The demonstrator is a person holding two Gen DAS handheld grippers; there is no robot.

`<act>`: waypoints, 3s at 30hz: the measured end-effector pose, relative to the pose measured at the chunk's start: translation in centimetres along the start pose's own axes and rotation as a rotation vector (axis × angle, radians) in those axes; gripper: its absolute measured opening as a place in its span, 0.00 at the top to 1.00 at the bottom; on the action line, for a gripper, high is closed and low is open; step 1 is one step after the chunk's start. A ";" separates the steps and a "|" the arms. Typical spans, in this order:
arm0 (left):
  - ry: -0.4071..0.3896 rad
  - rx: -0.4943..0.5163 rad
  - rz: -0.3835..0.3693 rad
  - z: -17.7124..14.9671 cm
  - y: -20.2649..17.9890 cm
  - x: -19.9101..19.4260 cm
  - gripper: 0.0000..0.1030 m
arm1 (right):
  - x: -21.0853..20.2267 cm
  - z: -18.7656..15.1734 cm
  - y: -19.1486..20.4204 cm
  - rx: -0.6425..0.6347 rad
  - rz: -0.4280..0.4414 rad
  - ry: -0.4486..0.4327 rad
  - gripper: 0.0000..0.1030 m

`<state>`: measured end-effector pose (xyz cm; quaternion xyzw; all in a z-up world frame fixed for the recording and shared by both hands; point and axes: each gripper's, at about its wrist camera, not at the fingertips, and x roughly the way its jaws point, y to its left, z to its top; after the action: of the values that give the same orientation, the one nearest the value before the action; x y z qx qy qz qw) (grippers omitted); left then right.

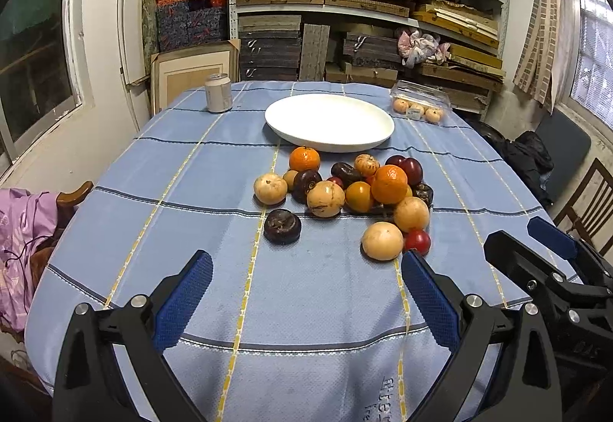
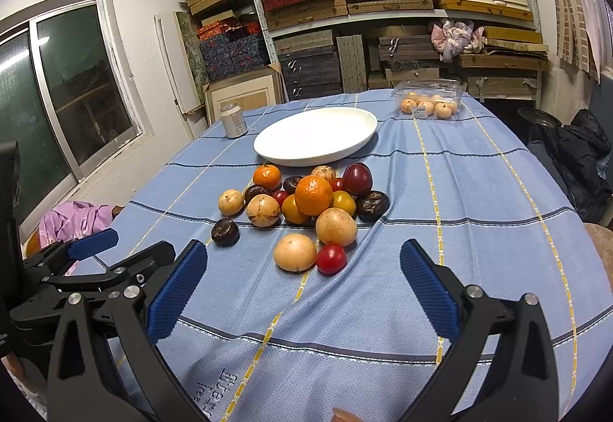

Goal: Organize fruits

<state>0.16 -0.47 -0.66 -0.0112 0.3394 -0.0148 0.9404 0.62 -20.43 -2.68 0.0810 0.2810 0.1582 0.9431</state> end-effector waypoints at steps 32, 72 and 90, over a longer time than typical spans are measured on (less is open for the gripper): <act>0.026 -0.050 0.004 -0.3 1.0 0.3 0.03 | 0.1 -0.1 0.2 0.002 0.000 0.004 0.04; 0.210 -0.113 -0.027 -1.2 4.8 9.6 0.03 | 9.6 -2.1 -2.0 -0.052 -0.026 0.230 0.51; 0.265 -0.131 -0.089 -1.0 5.4 12.1 0.03 | 13.7 -1.4 -3.2 -0.010 0.039 0.327 0.64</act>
<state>8.94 4.49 -9.31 -0.0855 0.4601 -0.0358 0.8830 11.51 -18.65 -11.54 0.0551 0.4281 0.1889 0.8820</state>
